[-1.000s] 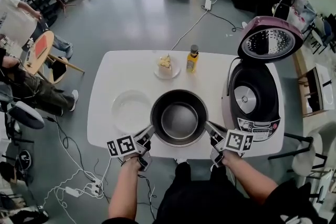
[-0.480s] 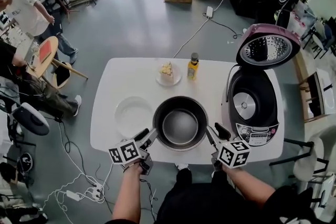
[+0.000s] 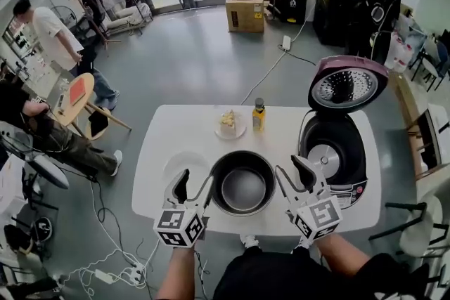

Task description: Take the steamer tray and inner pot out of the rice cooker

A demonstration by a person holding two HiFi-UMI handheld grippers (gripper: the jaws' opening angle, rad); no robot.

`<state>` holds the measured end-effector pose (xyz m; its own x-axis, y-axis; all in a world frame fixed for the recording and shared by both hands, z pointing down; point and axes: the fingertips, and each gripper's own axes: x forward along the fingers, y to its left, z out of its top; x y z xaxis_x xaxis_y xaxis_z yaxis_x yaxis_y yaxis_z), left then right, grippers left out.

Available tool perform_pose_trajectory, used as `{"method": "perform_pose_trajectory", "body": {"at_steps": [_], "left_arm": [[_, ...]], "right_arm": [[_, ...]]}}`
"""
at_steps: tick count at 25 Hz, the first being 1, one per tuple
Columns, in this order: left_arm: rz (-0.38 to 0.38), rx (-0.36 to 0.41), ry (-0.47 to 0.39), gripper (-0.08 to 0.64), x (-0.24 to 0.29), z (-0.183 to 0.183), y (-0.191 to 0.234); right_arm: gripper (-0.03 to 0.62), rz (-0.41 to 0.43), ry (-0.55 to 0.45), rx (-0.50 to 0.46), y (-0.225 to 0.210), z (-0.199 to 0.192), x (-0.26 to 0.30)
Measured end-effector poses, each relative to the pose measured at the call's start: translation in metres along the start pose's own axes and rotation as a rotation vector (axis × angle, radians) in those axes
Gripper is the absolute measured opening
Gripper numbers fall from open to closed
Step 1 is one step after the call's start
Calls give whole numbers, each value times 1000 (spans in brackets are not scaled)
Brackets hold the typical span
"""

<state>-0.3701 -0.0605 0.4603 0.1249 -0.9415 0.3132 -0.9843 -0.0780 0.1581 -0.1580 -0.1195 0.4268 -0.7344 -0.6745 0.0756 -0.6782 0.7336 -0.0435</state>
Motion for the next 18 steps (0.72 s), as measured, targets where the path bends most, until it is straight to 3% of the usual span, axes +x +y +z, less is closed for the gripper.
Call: {"method": "perform_pose_trajectory", "body": {"at_steps": [7,14,18], "left_arm": [[54,208,-182,240,-15,60,-58],[57,248,-264,177,-13,89,-107],[72,271,-294,96,-10,97,-124]], "right_arm": [[160,28,-103,-181,2,54,-21],[92,25,-120,-202,-17,76,-44],[24,13,-140,-222,-27,86,-51]]}}
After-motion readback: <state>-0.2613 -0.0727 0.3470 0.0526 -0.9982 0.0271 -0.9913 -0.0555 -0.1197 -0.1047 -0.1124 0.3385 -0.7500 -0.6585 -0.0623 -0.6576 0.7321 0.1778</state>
